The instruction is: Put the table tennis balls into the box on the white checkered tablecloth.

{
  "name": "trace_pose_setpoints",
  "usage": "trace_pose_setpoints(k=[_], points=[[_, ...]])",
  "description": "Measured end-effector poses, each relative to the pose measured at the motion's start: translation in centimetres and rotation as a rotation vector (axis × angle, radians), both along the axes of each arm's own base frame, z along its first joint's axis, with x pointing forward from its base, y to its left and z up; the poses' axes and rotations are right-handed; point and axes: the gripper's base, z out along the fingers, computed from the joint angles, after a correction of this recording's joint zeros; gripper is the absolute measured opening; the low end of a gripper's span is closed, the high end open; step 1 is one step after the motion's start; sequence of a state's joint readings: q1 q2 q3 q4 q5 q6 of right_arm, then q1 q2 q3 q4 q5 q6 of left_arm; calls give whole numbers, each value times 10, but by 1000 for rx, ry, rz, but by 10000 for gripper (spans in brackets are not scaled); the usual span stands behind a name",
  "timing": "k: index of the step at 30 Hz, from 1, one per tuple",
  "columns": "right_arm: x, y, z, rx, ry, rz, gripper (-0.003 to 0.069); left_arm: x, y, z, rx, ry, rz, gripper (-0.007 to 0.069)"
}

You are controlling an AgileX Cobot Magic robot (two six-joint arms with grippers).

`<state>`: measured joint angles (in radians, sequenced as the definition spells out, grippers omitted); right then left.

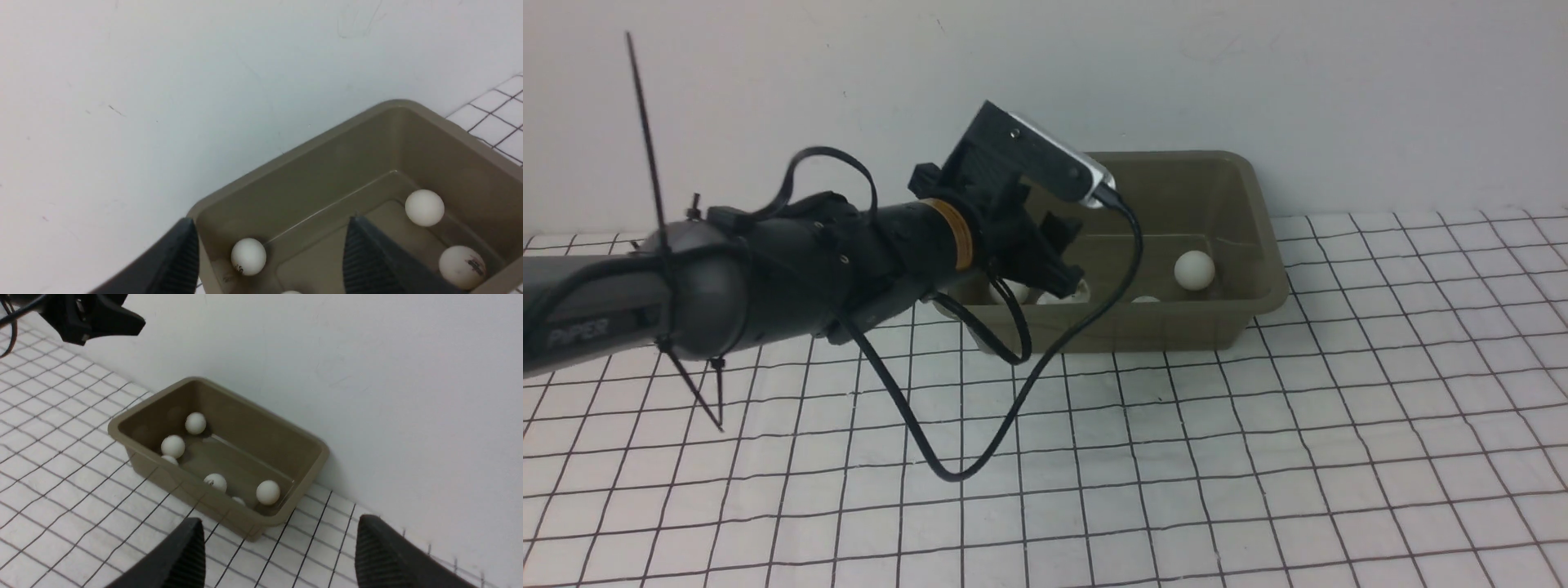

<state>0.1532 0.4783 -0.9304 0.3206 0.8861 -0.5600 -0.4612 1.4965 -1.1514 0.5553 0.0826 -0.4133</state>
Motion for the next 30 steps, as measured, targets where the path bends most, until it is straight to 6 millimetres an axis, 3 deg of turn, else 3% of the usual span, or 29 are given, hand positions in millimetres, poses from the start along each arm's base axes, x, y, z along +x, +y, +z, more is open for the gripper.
trace_pose_setpoints(k=[6,9,11,18,24,30], points=[[-34,-7,-5,42,-85,-21,451,-5,3,9,-11,-22,1,428],[-41,-9,-22,59,-74,-37,451,-6,3,10,-12,-26,1,428],[-43,-10,-45,54,-50,-52,451,-6,3,10,-12,-26,1,428],[-46,-14,-88,86,-99,-88,451,-6,4,10,-10,-18,7,428],[-37,-18,-106,201,-195,-151,450,-6,4,9,-18,-9,13,428],[-28,-18,-125,298,-120,-186,430,-6,4,9,-36,-1,20,428]])
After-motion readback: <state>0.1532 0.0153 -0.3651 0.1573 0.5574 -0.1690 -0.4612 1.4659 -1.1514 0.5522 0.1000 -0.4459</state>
